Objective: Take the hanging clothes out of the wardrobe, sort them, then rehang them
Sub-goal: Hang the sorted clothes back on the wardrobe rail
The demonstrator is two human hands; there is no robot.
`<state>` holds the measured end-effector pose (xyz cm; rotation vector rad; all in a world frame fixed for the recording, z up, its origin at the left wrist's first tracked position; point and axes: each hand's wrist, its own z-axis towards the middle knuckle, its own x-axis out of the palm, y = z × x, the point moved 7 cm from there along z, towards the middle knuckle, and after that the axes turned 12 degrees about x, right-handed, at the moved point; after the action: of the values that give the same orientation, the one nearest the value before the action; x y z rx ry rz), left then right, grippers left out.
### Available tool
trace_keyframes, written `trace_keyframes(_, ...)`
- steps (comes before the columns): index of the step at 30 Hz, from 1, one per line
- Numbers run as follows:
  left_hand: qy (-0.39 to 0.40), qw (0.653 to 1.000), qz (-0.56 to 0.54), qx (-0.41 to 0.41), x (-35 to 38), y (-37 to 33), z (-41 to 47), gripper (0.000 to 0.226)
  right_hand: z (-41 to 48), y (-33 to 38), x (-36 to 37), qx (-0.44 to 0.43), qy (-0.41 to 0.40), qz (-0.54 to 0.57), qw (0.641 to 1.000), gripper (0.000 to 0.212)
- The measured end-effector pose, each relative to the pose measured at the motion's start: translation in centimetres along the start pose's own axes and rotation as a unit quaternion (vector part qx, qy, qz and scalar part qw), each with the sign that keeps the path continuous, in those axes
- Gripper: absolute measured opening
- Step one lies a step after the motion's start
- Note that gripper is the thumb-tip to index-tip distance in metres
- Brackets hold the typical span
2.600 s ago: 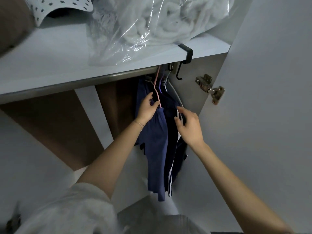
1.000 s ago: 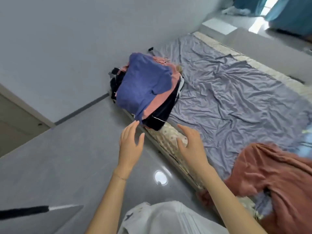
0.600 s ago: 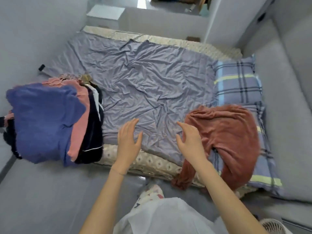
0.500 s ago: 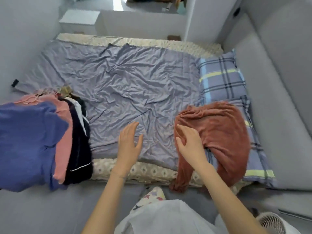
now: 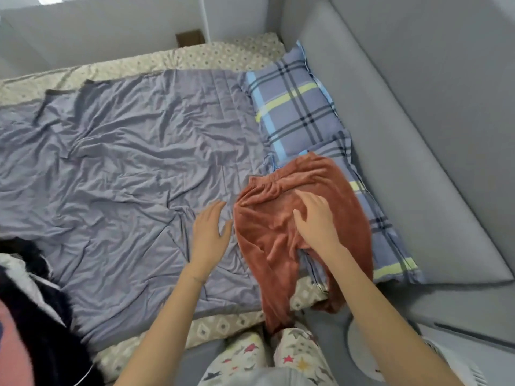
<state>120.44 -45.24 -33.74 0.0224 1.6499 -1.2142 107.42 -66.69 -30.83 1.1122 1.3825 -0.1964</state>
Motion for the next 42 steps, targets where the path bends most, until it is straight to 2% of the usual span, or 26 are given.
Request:
trace_keyframes(8,-0.014,0.982,-0.092,-0.162,12.9,7.4,10.5,0.045,16.8,-6.8,7.7,-0.017,0.073,-0.081,0.994,0.050)
trace_keyframes(10,-0.035,0.982,-0.094,-0.160,16.0,9.3,12.5,0.038,21.2,-8.3,10.8,-0.034,0.104,-0.123,0.986,0.053)
trace_keyframes(13,-0.021,0.975,-0.117,-0.189,20.3,12.4,14.3,0.038,27.3,-10.4,14.7,-0.064,0.123,-0.209,0.968,0.056)
trace_keyframes(15,-0.035,0.971,-0.134,-0.193,22.2,13.6,14.9,0.043,30.8,-11.6,16.8,-0.074,0.126,-0.260,0.954,0.061)
trace_keyframes(19,-0.098,0.978,-0.124,-0.137,22.9,13.0,15.4,0.065,34.8,-14.0,20.2,-0.057,0.158,-0.328,0.930,0.067)
trace_keyframes(24,-0.071,0.971,-0.143,-0.178,24.6,13.7,14.0,0.040,35.6,-14.6,21.1,-0.056,0.125,-0.370,0.919,0.062)
trace_keyframes(28,-0.082,0.968,-0.143,-0.191,23.3,12.1,13.6,0.038,34.3,-13.6,19.3,-0.028,0.107,-0.312,0.944,0.049)
trace_keyframes(32,-0.088,0.973,-0.144,-0.156,20.6,10.1,14.3,0.037,30.1,-11.0,15.2,-0.031,0.104,-0.158,0.982,0.031)
trace_keyframes(34,-0.095,0.976,-0.127,-0.153,18.8,9.1,14.3,0.038,26.9,-9.0,12.6,-0.049,0.089,-0.104,0.989,0.025)
trace_keyframes(39,-0.070,0.991,-0.049,-0.099,13.5,5.7,14.1,0.048,18.6,-4.4,5.2,-0.054,0.015,-0.040,0.998,0.028)
trace_keyframes(42,-0.050,0.998,-0.007,-0.022,10.0,2.7,13.5,0.040,13.5,-2.4,0.5,-0.050,-0.036,-0.016,0.998,0.029)
